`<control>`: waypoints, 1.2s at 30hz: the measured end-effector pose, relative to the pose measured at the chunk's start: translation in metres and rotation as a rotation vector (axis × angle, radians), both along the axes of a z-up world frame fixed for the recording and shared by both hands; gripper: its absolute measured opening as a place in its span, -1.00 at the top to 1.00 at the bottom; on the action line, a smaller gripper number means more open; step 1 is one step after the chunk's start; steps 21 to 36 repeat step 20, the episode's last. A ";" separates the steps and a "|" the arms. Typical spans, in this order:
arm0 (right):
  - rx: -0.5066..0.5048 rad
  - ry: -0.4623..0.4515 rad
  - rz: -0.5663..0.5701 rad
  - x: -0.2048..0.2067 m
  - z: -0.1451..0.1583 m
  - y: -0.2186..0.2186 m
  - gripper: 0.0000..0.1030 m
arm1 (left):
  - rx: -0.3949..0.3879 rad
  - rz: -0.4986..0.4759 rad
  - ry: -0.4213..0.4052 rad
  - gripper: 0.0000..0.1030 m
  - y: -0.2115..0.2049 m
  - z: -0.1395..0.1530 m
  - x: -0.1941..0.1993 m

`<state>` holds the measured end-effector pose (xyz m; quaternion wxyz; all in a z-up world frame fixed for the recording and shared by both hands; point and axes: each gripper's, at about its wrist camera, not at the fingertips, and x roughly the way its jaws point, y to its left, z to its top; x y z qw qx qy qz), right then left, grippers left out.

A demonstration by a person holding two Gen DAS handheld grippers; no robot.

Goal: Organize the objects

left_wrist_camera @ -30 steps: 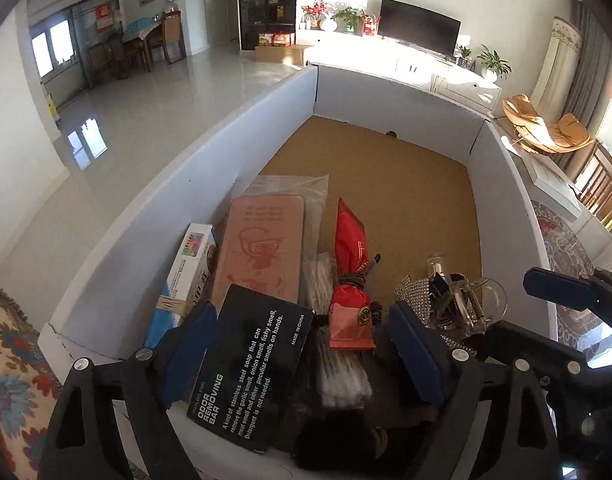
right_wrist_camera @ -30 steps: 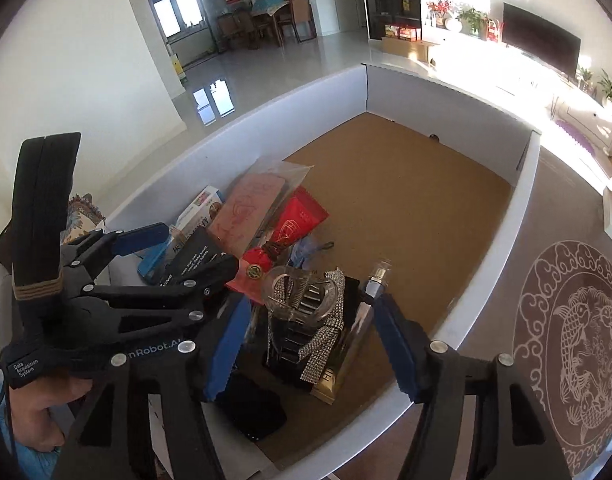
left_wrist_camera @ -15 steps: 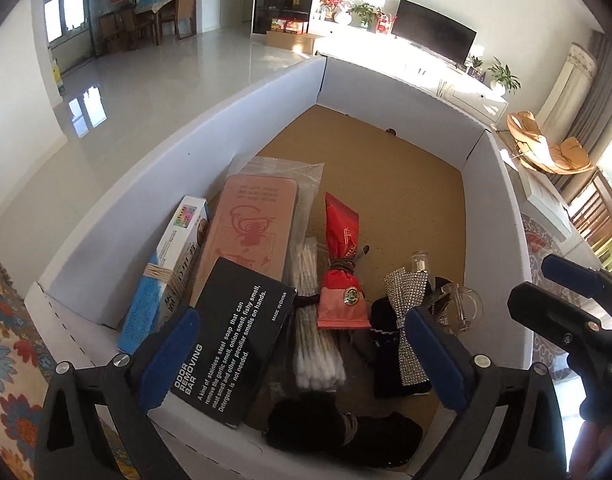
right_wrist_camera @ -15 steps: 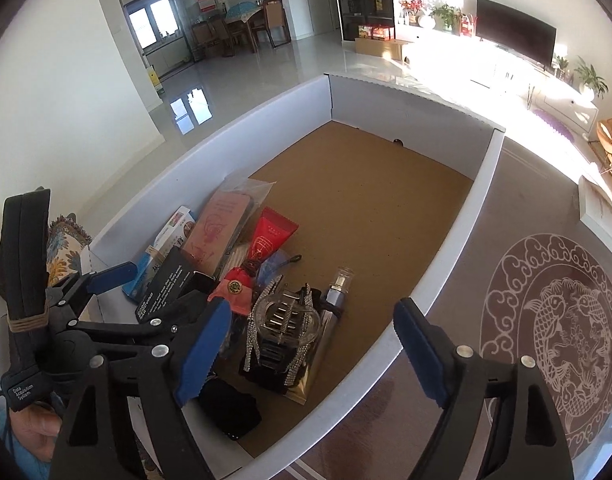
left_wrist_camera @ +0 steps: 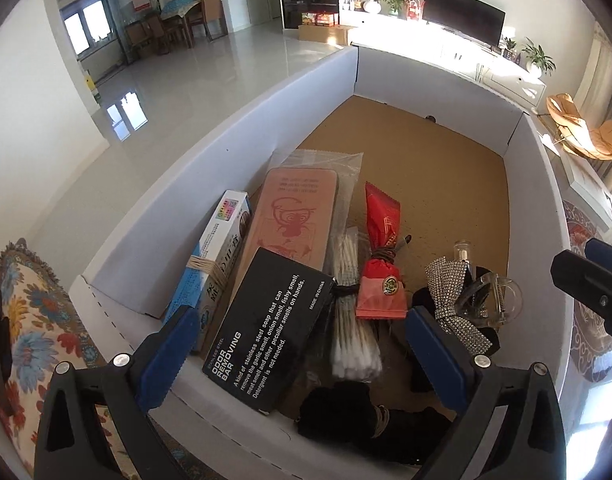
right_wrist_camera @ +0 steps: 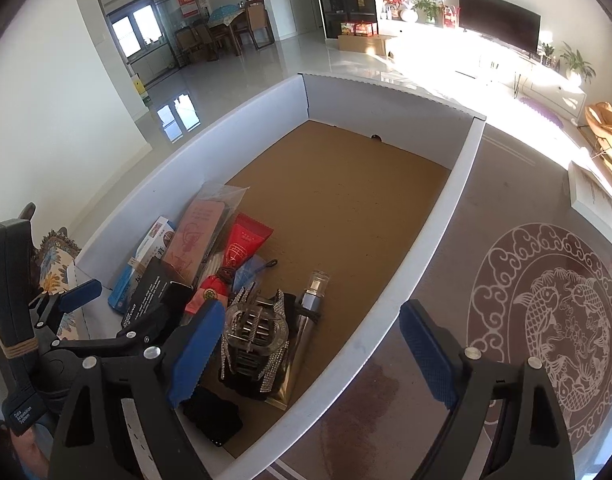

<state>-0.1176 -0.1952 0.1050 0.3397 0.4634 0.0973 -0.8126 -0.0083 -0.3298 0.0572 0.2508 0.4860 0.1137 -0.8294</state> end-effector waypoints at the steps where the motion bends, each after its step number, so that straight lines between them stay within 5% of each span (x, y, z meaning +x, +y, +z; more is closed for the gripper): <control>1: -0.002 -0.001 -0.003 -0.001 -0.001 0.000 -0.74 | -0.001 -0.001 -0.008 -1.00 0.000 -0.001 -0.001; 10: 0.003 -0.003 -0.003 -0.005 -0.005 -0.001 -0.74 | -0.060 0.065 0.025 -1.00 -0.006 0.010 0.006; 36: -0.002 0.001 0.000 -0.003 -0.004 -0.002 -0.74 | -0.042 0.093 0.084 -1.00 -0.007 0.023 0.008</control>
